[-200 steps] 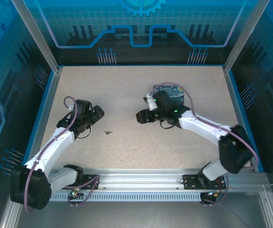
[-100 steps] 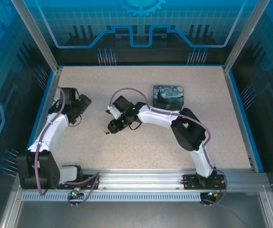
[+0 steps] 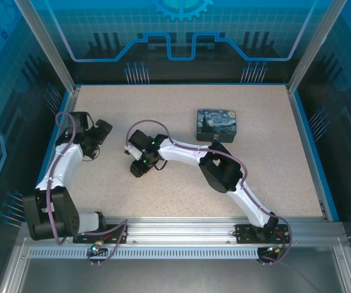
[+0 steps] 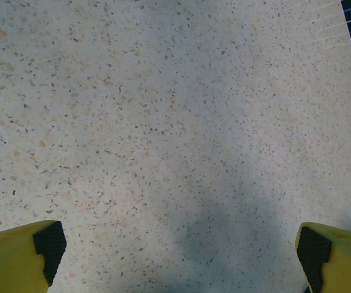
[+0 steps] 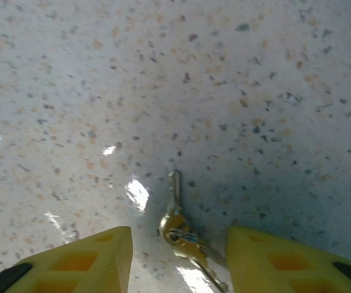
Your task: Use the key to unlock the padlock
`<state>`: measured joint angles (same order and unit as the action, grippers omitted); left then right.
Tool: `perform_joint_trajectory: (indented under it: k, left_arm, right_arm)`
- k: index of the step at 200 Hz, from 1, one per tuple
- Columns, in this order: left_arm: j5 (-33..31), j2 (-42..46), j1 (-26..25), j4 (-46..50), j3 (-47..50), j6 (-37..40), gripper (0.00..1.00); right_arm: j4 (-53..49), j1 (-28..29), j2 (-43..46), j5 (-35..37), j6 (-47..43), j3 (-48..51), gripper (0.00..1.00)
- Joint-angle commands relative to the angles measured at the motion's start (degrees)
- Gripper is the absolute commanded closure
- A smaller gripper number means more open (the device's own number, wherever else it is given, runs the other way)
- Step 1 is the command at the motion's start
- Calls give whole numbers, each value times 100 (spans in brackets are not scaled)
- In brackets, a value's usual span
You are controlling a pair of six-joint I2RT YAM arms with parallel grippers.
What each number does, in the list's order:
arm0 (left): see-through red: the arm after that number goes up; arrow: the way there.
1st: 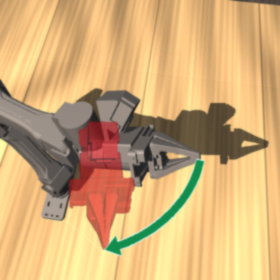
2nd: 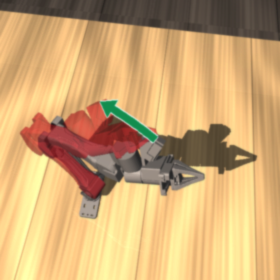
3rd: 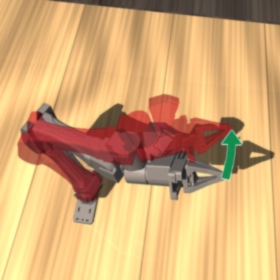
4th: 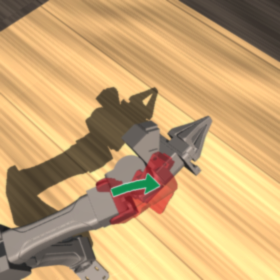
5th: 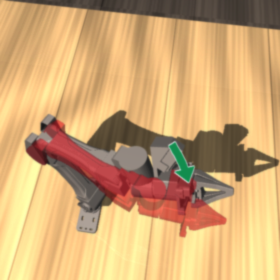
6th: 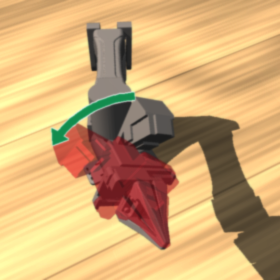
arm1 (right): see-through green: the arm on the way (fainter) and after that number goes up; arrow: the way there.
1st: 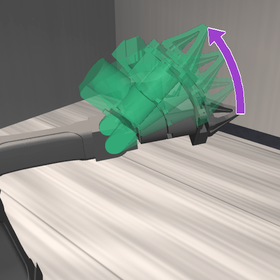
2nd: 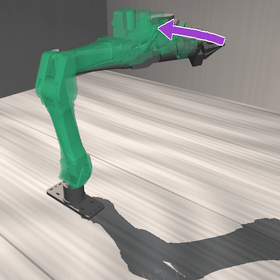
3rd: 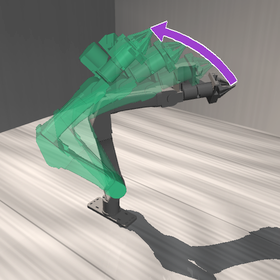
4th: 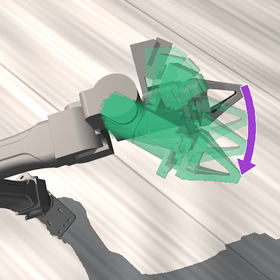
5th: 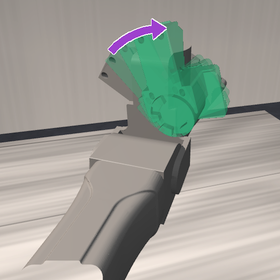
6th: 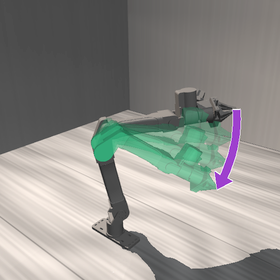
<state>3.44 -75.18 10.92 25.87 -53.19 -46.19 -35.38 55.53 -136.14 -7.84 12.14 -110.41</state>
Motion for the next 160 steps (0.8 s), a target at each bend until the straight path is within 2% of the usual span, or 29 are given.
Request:
perform_joint_trajectory:
  k: [1, 58, 160]
  left_arm:
    - [252, -55, 82, -130, 23, 106, 1]
    - [341, -94, 169, -175, -7, 109, 1]
    - [426, -116, 191, -177, -32, 104, 1]
  right_arm:
    - [-366, 54, -224, 186, -119, -341, 54]
    - [-530, 140, -359, 227, -232, -544, 56]
    - [-330, 327, -7, 511, -238, 50, 63]
